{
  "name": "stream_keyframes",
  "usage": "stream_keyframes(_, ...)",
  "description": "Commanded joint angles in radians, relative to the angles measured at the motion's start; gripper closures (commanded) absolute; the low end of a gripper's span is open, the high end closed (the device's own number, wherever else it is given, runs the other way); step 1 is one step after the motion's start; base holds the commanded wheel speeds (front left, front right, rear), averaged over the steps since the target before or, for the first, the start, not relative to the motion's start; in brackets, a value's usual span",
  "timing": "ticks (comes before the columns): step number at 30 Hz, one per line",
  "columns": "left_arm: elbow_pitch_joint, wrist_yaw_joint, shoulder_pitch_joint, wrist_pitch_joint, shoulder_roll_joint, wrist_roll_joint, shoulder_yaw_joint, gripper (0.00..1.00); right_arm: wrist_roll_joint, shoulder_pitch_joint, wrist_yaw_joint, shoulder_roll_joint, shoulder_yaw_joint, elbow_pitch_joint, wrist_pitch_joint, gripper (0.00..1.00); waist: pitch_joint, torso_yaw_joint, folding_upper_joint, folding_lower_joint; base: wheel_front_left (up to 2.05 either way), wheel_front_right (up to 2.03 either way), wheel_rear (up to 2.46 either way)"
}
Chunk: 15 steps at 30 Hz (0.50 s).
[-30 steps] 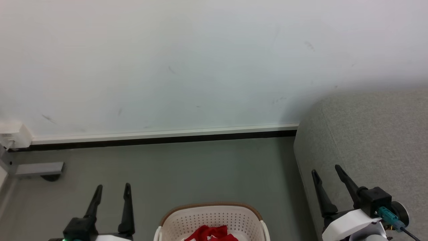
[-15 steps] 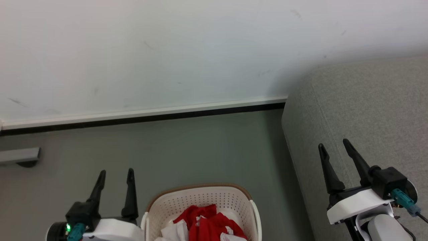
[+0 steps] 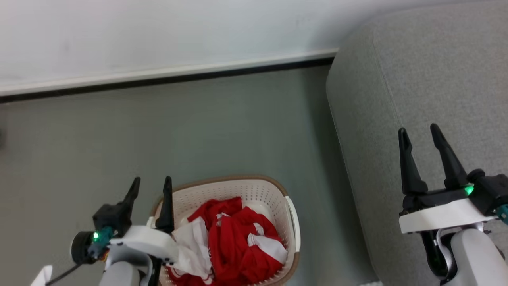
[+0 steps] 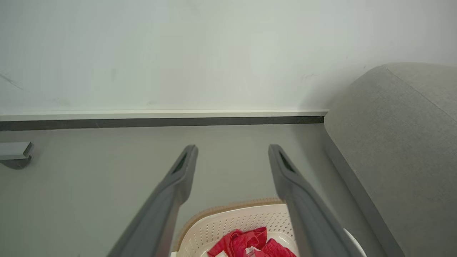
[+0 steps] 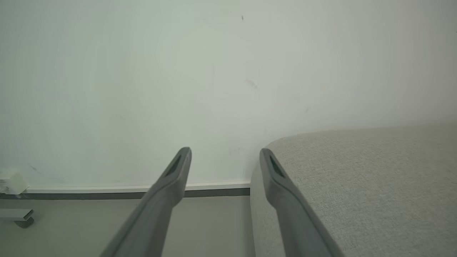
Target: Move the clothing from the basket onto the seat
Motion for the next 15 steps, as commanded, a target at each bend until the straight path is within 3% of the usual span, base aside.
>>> stream_keyframes(1, 0.03, -0.01, -0.03, -0.001, 0.009, -0.002, 0.001, 0.0, -0.006, -0.024, -0.002, -0.003, -0.005, -0.011, -0.002, 0.0, 0.049, -0.025, 0.0, -0.0002, 0.0, 0.0, 0.0)
stream_keyframes(15, 0.466, -0.081, -0.291, 0.0, 0.006, -0.025, -0.092, 0.0, 0.027, -0.077, -0.002, 0.022, -0.047, -0.119, -0.002, 0.0, 0.239, -0.104, 0.0, -0.0002, 0.0, 0.0, 0.0)
